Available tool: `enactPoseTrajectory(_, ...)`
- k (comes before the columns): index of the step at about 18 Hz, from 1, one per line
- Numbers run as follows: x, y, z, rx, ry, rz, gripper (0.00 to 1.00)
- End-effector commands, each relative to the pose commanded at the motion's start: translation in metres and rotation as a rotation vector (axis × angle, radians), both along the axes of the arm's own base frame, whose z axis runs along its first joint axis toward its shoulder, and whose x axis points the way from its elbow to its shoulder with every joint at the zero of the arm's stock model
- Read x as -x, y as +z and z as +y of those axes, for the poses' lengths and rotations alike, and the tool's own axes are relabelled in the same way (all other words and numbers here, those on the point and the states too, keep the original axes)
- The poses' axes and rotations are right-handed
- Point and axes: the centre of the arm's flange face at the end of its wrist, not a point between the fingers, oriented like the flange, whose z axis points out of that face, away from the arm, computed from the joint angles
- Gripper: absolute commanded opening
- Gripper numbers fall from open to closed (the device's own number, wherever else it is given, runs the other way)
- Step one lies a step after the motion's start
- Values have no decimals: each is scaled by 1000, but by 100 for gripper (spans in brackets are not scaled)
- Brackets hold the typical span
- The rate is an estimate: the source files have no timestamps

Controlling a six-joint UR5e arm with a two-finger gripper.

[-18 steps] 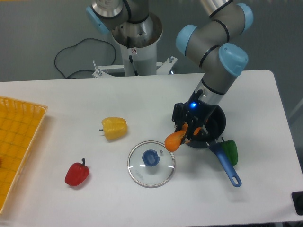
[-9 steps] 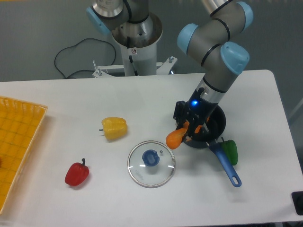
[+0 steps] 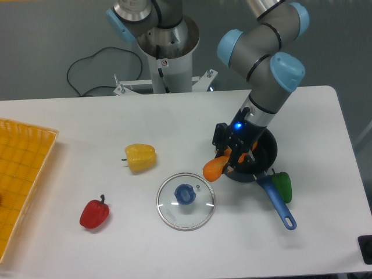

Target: Place the long bread in the pot

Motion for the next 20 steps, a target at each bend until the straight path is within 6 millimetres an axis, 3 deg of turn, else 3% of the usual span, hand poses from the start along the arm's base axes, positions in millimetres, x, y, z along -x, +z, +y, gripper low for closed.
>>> enactPoseTrajectory(20, -2, -7, -4, -1, -24, 5, 47)
